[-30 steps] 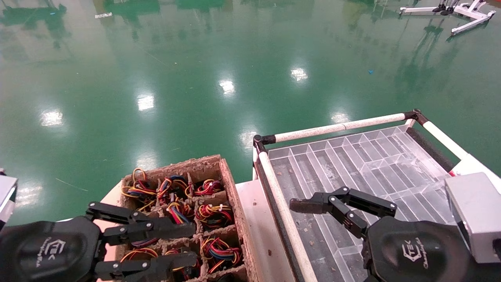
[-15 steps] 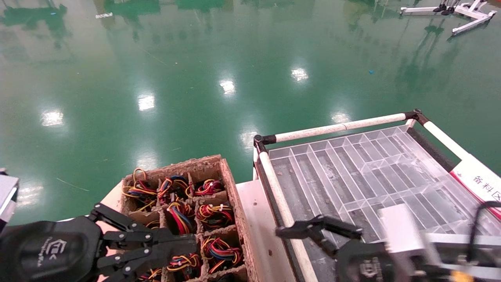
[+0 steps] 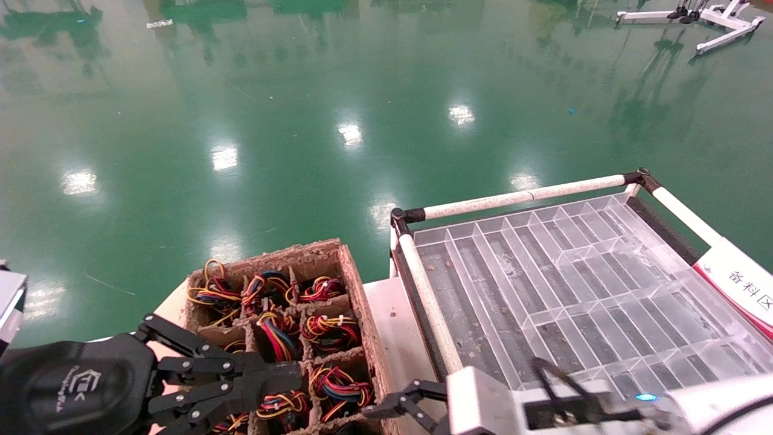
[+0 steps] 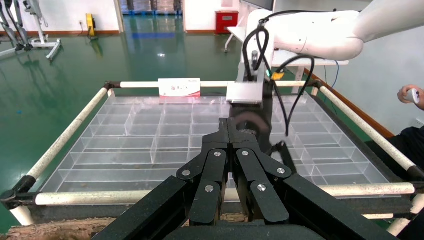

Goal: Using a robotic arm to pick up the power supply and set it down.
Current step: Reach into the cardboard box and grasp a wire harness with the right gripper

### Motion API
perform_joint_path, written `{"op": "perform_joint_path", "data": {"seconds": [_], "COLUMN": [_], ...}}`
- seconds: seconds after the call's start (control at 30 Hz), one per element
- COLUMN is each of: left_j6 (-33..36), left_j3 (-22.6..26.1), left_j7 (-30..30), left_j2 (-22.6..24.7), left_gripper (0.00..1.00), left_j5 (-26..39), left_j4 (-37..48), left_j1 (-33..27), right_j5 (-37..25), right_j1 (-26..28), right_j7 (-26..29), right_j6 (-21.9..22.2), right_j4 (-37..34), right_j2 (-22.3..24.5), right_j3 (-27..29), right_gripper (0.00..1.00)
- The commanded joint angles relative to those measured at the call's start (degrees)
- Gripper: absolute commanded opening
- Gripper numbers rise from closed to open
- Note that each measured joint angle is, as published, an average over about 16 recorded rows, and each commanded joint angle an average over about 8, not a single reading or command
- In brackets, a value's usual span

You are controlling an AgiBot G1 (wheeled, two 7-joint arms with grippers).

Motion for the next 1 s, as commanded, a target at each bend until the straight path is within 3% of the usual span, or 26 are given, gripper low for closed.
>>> {"op": "perform_joint_path", "data": {"seconds": [0.03, 0.17, 0.27, 0.3, 1.0], "left_j6": [0.00, 0.00, -0.01, -0.01, -0.02], "left_j3": [0.00, 0.01, 0.02, 0.02, 0.06], "left_j7": [0.00, 0.01, 0.01, 0.01, 0.03], "left_j2": [0.00, 0.00, -0.01, -0.01, -0.02], "left_gripper": [0.32, 0.74, 0.96, 0.99, 1.00], "left_j5": [0.00, -0.01, -0.01, -0.01, -0.04], "left_j4": [0.00, 0.00, 0.00, 0.00, 0.00], "left_j1": [0.00, 0.00, 0.00, 0.00, -0.01], "right_j5": [-1.89, -5.08, -7.15, -7.71, -13.53], "right_j1": [0.89, 2.50, 3.45, 3.67, 4.45], "right_j7": [0.30, 1.60, 2.88, 3.34, 10.01], "right_j6": [0.68, 1.81, 2.42, 2.60, 5.59], "right_j4": [0.06, 0.73, 1.48, 1.76, 5.46], "right_j2": [-1.38, -3.31, -4.24, -4.50, -5.01], "right_j3": [-0.99, -2.57, -3.58, -3.87, -6.08], "right_gripper": [0.00, 0.00, 0.00, 0.00, 0.00]}}
